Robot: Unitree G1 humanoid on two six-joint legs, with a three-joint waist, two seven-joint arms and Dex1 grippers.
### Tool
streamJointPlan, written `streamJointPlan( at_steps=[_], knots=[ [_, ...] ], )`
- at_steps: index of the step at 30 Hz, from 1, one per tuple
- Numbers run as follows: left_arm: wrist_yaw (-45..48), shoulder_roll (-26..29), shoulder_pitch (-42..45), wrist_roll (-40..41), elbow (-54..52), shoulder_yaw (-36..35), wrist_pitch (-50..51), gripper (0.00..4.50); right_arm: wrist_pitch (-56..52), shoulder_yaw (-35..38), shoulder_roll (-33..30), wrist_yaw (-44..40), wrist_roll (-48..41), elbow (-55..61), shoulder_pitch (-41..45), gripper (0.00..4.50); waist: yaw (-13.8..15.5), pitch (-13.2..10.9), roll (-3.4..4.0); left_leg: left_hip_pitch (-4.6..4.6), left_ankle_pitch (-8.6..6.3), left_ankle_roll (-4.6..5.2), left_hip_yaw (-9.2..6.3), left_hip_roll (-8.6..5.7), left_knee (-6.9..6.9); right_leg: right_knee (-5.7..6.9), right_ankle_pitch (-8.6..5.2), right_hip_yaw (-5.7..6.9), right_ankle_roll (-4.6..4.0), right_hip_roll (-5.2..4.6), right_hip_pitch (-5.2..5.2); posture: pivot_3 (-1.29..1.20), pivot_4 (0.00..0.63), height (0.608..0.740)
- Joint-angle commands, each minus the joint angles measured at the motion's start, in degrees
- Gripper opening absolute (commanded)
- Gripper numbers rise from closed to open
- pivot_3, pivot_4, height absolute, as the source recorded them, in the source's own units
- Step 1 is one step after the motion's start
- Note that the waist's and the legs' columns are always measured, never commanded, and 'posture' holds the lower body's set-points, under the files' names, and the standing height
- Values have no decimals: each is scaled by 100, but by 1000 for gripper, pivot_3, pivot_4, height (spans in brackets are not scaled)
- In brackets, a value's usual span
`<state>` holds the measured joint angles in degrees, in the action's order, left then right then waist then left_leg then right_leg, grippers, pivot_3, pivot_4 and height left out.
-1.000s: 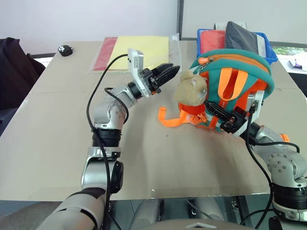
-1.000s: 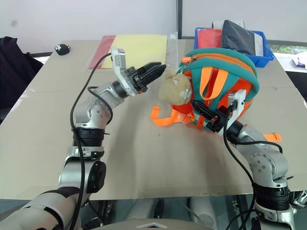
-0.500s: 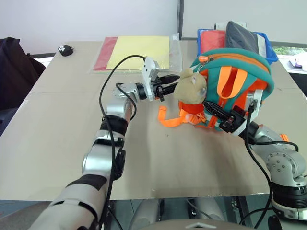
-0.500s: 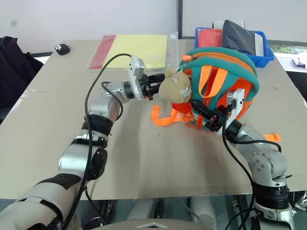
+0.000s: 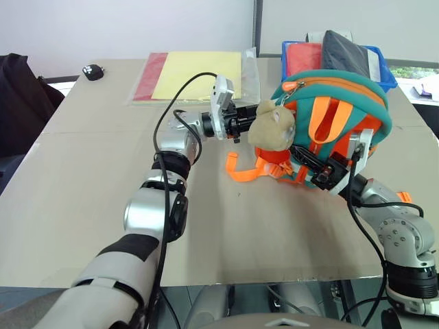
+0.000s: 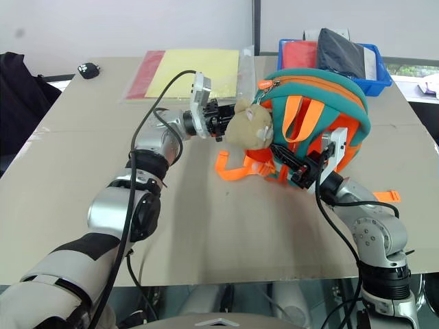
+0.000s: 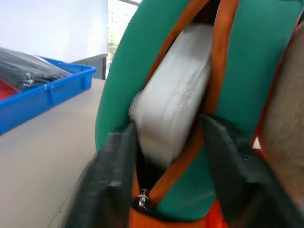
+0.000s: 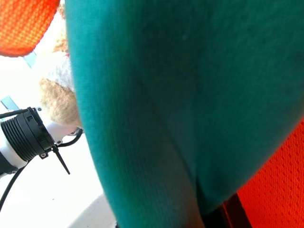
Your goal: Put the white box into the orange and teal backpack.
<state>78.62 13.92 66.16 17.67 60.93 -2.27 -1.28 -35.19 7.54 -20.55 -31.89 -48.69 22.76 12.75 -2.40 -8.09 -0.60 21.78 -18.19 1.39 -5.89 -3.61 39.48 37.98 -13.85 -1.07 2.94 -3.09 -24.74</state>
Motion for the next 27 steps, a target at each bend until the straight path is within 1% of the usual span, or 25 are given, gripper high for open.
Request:
streamJointPlan(
  at_steps=[1, 5, 9, 15, 18, 20, 23, 27],
  knots=[
    [64, 9, 220, -87, 52, -72, -140, 24, 114, -7, 22, -2, -30, 288, 13, 0, -1, 0, 0, 0, 0, 0, 0, 0, 0, 0, 0, 0, 0, 0, 0, 0, 150, 740],
    [75, -51, 242, -149, 109, -67, -158, 24, 142, -14, 28, -32, -11, 267, 0, 0, 0, 0, 0, 0, 0, 0, 0, 0, 0, 0, 0, 0, 0, 0, 0, 0, 150, 740],
    [-238, -287, 235, -277, 172, -46, -265, 24, 178, -8, 22, -67, 5, 243, -26, 0, 6, 0, 0, 1, 0, 0, 0, 0, 1, 0, 0, 0, 0, -1, 0, 0, 150, 740],
    [-1218, -820, 562, -72, 345, -497, -474, 24, 228, -48, 18, -98, 60, 223, -47, 0, 23, 0, -2, 4, 0, 0, -2, -1, 3, -1, 0, 1, 0, -3, 0, 0, 150, 740],
    [-1186, -1004, 563, -302, 348, -344, -678, 24, 259, -75, 7, -112, 82, 211, -58, 0, 20, 0, -2, 4, 0, 0, -1, -2, 3, -1, 0, 1, 1, -3, 0, 0, 150, 740],
    [-1140, -1098, 569, -262, 322, -389, -651, 24, 270, -79, 8, -107, 86, 230, -77, 0, 20, 0, -2, 3, 0, 0, -1, -2, 2, 0, 0, 1, 1, -3, 0, 0, 150, 740],
    [-1103, -1100, 575, -83, 172, -560, -540, 24, 292, -71, 6, -93, 99, 257, -123, 0, 19, 0, -2, 3, 0, 0, -2, -2, 2, 0, 0, 1, 1, -2, 0, 0, 150, 740],
    [-810, -790, 426, 506, -504, -955, 257, 24, 319, -66, 6, -64, 102, 304, -196, 0, 5, 0, -2, 5, 0, 0, -2, -2, 2, -1, 0, 1, 1, -3, -1, 0, 150, 740]
  ],
)
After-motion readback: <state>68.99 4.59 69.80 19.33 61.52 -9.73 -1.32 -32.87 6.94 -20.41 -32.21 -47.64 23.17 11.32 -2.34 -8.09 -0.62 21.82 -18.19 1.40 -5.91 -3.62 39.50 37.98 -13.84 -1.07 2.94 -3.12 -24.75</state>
